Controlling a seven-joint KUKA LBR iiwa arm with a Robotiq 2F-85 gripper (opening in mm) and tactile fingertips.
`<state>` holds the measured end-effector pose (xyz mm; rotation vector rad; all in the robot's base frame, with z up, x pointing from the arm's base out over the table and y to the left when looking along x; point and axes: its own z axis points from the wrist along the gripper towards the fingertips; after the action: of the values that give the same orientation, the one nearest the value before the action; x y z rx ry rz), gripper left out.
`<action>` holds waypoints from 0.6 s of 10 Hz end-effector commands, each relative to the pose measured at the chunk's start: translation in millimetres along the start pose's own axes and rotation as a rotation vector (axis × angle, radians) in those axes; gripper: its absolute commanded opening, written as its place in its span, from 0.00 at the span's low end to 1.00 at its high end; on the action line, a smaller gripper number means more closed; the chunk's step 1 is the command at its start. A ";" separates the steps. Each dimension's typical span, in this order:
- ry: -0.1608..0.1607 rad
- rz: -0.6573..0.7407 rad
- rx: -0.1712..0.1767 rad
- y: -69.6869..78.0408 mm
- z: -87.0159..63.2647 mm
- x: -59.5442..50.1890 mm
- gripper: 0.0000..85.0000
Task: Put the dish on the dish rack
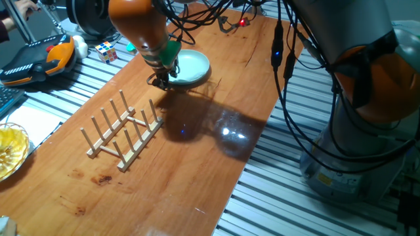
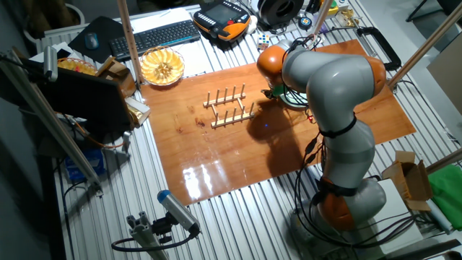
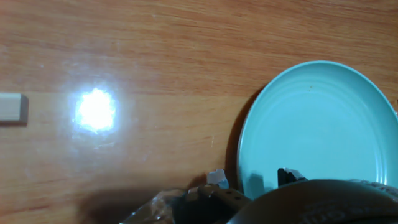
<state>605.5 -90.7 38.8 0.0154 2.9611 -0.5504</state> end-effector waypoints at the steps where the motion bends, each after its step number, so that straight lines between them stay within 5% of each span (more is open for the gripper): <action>1: 0.000 -0.002 0.003 -1.0 0.7 0.3 0.53; 6: -0.005 -0.010 0.010 -7.3 7.2 2.8 0.53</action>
<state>603.4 -100.7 33.8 -0.0031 2.9544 -0.5650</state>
